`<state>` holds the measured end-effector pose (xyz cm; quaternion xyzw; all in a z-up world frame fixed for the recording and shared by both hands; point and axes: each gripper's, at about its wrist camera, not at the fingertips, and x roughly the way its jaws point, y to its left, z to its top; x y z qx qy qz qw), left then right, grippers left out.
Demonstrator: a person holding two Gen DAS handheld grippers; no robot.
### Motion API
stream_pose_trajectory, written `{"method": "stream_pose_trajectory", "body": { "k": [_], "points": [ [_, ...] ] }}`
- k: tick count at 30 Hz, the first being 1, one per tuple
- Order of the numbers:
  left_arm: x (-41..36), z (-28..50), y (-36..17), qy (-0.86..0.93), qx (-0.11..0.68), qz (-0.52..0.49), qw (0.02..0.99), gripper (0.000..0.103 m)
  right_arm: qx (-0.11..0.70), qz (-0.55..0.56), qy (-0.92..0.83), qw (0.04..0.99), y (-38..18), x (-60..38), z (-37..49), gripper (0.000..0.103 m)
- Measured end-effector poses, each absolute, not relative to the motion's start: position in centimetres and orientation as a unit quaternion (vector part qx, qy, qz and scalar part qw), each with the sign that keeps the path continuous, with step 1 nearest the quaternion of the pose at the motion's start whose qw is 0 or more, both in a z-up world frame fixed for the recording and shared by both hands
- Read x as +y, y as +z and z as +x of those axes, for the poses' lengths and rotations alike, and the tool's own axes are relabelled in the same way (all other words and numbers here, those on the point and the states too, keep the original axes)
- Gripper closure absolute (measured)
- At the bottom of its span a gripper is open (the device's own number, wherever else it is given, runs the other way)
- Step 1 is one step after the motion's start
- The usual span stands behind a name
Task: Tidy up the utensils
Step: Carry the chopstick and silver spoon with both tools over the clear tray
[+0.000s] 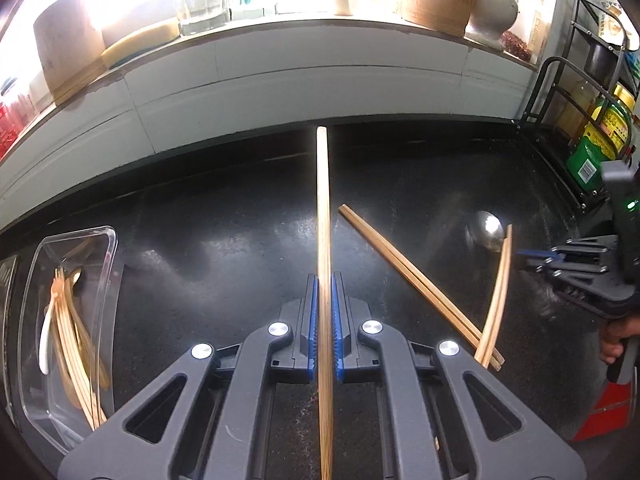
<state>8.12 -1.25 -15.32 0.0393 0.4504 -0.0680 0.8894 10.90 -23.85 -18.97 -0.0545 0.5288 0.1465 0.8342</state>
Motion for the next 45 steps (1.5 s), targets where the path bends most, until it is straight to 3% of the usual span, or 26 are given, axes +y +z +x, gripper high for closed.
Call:
{"method": "stream_pose_trajectory", "body": {
  "k": [7,8,9,10,11,16,20,30,31,33,45],
  "points": [
    [-0.5,9.2,-15.9,-0.057,0.462,0.024,0.885,0.097,0.539,-0.06,0.143,0.828,-19.8,-23.7,11.8,0.098],
    [-0.5,9.3,-16.0,-0.056,0.462,0.024,0.885,0.097,0.536,-0.064,0.141,0.83,-19.9,-23.7,12.0,0.087],
    [-0.5,9.4,-16.1,-0.057,0.463,0.024,0.884,0.097,0.537,-0.068,0.137,0.83,-19.9,-23.9,12.1,0.063],
    [-0.5,9.4,-16.2,-0.058,0.463,0.025,0.884,0.097,0.536,-0.068,0.136,0.83,-19.8,-23.9,12.2,0.048],
    [-0.6,9.4,-16.2,-0.059,0.464,0.026,0.884,0.097,0.527,-0.064,0.141,0.835,-19.4,-24.0,12.0,0.04],
    [-0.8,9.8,-16.3,-0.061,0.466,0.029,0.882,0.097,0.527,-0.069,0.156,0.833,-19.2,-23.3,12.1,0.045],
    [-0.8,9.9,-16.4,-0.06,0.469,0.029,0.881,0.097,0.537,-0.083,0.16,0.824,-20.1,-22.7,11.9,0.061],
    [-1.1,10.0,-17.6,-0.067,0.481,0.027,0.874,0.097,0.525,-0.109,0.157,0.829,-20.8,-21.8,11.5,0.064],
    [-1.2,9.9,-17.7,-0.068,0.482,0.028,0.873,0.097,0.521,-0.115,0.156,0.831,-20.9,-21.5,11.6,0.067],
    [-1.2,9.9,-17.9,-0.068,0.485,0.028,0.871,0.097,0.518,-0.114,0.156,0.833,-20.8,-21.0,12.2,0.094],
    [-0.7,9.8,-17.7,-0.061,0.485,0.02,0.872,0.097,0.506,-0.102,0.085,0.852,-18.3,-24.0,13.6,0.095]
  ]
}}
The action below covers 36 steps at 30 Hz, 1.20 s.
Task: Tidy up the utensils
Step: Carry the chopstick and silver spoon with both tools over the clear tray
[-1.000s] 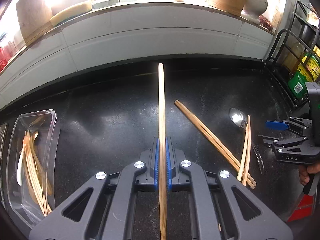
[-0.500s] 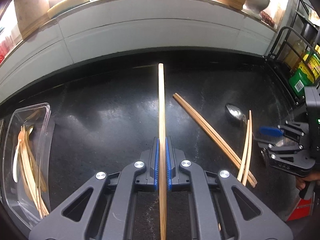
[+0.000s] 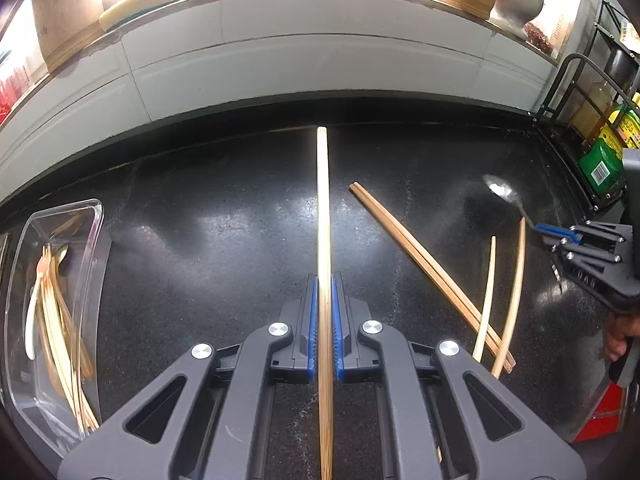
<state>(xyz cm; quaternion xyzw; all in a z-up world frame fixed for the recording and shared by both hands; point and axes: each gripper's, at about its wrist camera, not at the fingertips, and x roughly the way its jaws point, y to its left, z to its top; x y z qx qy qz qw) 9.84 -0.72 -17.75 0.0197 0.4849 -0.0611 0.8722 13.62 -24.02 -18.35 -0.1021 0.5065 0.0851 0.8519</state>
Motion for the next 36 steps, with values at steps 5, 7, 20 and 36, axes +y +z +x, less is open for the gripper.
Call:
{"method": "stream_pose_trajectory", "body": {
  "k": [5,7,20,36],
  "points": [
    [-0.4,9.4,-16.9,-0.063,0.476,0.022,0.877,0.097,0.518,-0.039,0.048,0.853,-18.2,-27.2,14.6,0.095],
    [-0.2,9.1,-16.4,-0.061,0.472,0.02,0.879,0.097,0.514,-0.032,0.05,0.856,-17.5,-27.3,14.4,0.095],
    [2.0,6.1,-13.6,-0.042,0.456,0.009,0.889,0.097,0.478,-0.026,0.115,0.87,-11.8,-20.9,8.7,0.095],
    [15.2,1.4,-9.2,0.088,0.448,-0.047,0.888,0.097,0.451,-0.064,0.287,0.843,-7.6,-2.7,6.6,0.095]
  ]
}}
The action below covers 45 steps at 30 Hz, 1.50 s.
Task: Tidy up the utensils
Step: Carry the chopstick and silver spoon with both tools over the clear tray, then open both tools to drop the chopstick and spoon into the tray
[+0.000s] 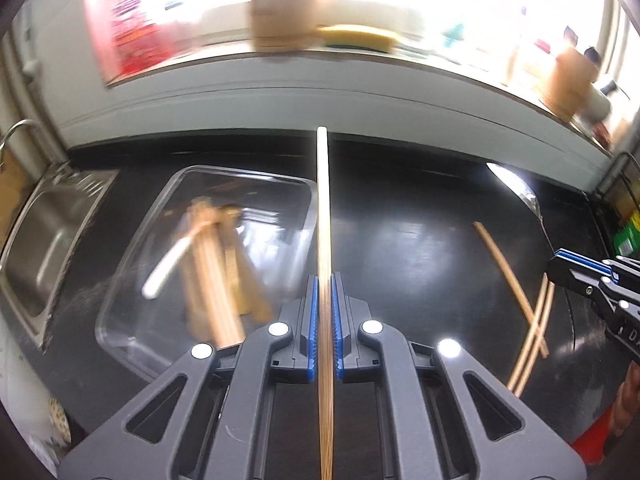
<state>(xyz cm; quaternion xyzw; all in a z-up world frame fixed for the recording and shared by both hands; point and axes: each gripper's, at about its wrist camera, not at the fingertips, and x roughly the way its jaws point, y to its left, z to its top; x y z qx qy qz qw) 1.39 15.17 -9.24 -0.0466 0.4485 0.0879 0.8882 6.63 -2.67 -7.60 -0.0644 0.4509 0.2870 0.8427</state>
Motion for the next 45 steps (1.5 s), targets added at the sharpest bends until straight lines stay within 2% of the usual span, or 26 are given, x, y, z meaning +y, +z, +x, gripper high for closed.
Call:
{"method": "stream_pose_trajectory", "body": {
  "k": [15,28,45],
  "points": [
    [26.6,-2.4,-9.5,0.179,0.454,-0.094,0.868,0.097,0.453,-0.106,0.393,0.794,-8.6,13.0,5.7,0.095],
    [29.7,-0.8,-11.4,0.162,0.475,-0.104,0.859,0.097,0.478,-0.102,0.378,0.786,-10.3,16.8,7.1,0.095],
    [33.0,2.9,-15.8,0.12,0.507,-0.15,0.84,0.097,0.571,-0.035,0.327,0.752,-16.6,20.1,13.2,0.095]
  ]
}}
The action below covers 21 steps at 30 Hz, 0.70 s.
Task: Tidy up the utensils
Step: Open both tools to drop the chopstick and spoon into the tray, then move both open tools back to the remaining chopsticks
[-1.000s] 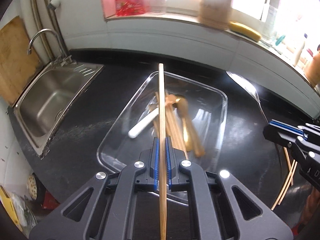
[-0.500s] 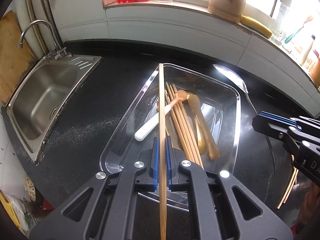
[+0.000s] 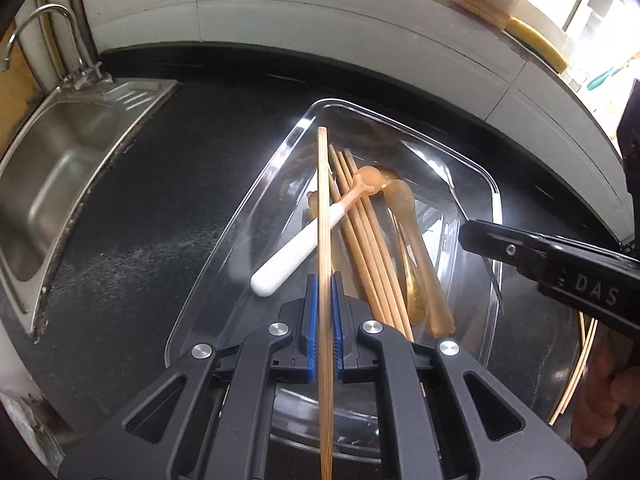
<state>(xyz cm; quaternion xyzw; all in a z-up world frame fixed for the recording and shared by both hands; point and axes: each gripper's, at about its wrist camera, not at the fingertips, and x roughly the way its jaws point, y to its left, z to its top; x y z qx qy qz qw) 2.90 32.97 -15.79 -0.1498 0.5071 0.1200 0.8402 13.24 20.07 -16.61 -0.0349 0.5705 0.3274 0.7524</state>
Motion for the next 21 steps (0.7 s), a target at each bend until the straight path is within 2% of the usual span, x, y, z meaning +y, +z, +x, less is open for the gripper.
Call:
{"method": "stream_pose_trajectory", "body": {
  "k": [10,11,13,14,15,17,21],
  "points": [
    [33.7,4.5,-17.3,0.106,0.526,-0.154,0.829,0.096,0.582,-0.022,0.33,0.743,-17.4,20.4,15.0,0.094],
    [33.8,4.6,-17.3,0.107,0.525,-0.155,0.83,0.094,0.586,-0.018,0.332,0.739,-17.4,20.3,15.3,0.092],
    [34.1,4.7,-17.3,0.105,0.526,-0.165,0.828,0.074,0.587,-0.009,0.331,0.739,-17.2,19.9,15.8,0.047],
    [34.3,4.6,-17.2,0.106,0.522,-0.172,0.829,0.032,0.582,-0.001,0.329,0.744,-16.8,19.6,15.9,0.022],
    [34.4,4.5,-16.9,0.109,0.516,-0.175,0.832,0.011,0.569,0.009,0.328,0.755,-16.1,19.0,16.1,0.022],
    [34.6,3.8,-15.7,0.119,0.486,-0.179,0.847,0.011,0.561,0.022,0.331,0.759,-15.1,18.2,16.5,0.022],
    [34.9,3.4,-14.9,0.12,0.483,-0.186,0.847,0.011,0.552,0.033,0.332,0.764,-13.8,17.2,16.8,0.022]
  ]
}}
